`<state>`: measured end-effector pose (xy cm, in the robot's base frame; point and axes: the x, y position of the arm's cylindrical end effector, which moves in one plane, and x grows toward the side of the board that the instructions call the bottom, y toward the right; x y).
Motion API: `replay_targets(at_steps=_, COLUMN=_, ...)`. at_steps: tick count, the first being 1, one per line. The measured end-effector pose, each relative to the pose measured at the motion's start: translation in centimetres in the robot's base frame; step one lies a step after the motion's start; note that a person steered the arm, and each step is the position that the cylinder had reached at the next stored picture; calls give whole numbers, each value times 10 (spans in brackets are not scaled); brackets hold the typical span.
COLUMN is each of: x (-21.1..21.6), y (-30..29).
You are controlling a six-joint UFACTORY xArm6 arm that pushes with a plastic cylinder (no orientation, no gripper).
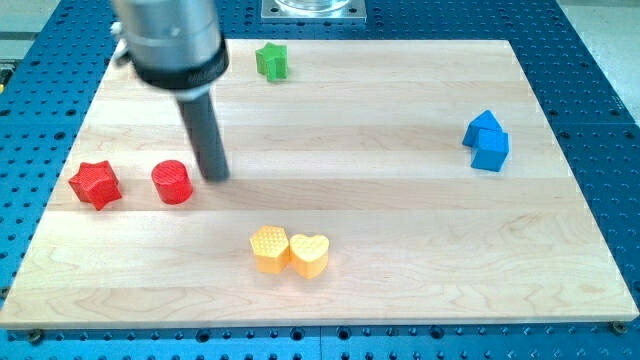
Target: Move the red circle towards the top center of the board
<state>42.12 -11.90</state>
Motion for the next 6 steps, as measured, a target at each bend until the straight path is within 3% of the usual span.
replay_targets(at_steps=1, x=60, y=1)
replay_targets(at_steps=2, x=98, y=-47)
replay_targets(at_steps=4, x=-32, y=9)
replay_targets(at_steps=6, x=-40, y=-29)
